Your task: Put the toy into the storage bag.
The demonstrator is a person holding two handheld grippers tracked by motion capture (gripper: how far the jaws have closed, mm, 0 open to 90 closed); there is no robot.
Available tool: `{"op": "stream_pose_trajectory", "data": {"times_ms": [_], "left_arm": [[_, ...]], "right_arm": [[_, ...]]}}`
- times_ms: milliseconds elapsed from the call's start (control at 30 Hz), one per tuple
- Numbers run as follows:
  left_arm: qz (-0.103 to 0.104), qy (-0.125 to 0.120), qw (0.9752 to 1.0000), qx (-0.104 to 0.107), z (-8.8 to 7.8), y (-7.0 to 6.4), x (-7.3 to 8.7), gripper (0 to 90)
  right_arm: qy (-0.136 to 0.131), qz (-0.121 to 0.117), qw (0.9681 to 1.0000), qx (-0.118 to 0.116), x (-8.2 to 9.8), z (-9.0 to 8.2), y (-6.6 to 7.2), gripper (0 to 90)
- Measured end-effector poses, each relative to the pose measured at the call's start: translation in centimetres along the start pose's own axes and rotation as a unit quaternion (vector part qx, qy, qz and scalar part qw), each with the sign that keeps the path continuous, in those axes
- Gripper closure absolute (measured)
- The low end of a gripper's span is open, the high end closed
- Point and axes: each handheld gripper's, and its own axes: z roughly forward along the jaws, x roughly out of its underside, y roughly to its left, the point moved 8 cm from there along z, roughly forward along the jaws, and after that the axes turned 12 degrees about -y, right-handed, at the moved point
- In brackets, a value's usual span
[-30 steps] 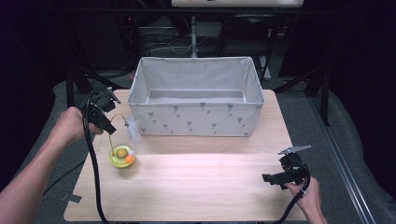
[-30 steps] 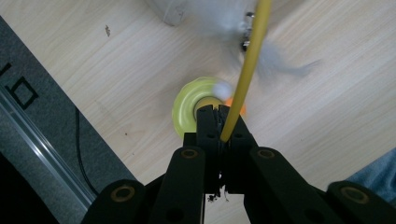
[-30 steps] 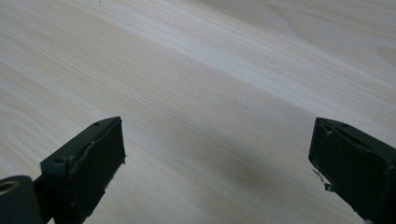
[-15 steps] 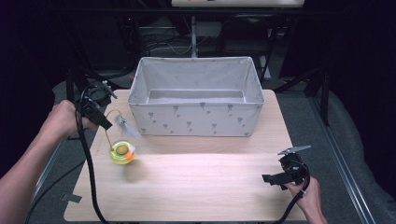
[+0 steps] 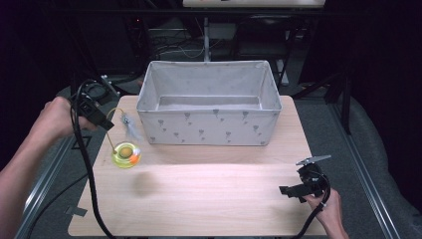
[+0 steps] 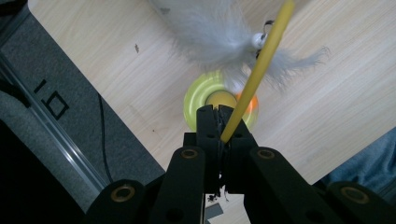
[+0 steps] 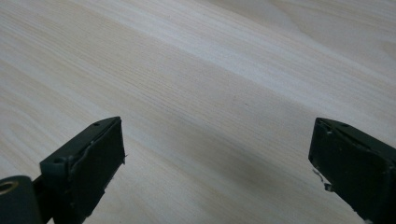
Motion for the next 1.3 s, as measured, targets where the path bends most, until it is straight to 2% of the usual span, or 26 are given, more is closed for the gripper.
{"op": "stream_pose_trajectory", "data": {"times_ms": [300, 533, 767, 1300], "left_arm": [[0.000, 0.001, 1.0000, -0.008, -1.5, 0.6, -0.9, 88.2], [0.009, 0.003, 0.9998, -0.018, -3.2, 1.0, -2.0, 88.2], [0.012, 0.007, 0.9996, -0.024, -4.0, 1.2, -2.8, 88.2], [0.022, 0.002, 0.9988, -0.043, -6.5, 1.7, -4.5, 88.2]], "right_arm": [[0.003, 0.000, 1.0000, 0.001, 0.0, 0.1, 0.0, 3.4], [0.006, -0.001, 1.0000, 0.003, 0.1, 0.1, -0.1, 3.5], [0.006, -0.002, 1.0000, 0.003, 0.1, 0.0, -0.1, 3.5], [0.008, -0.003, 1.0000, 0.003, 0.1, 0.0, 0.0, 3.6]]}}
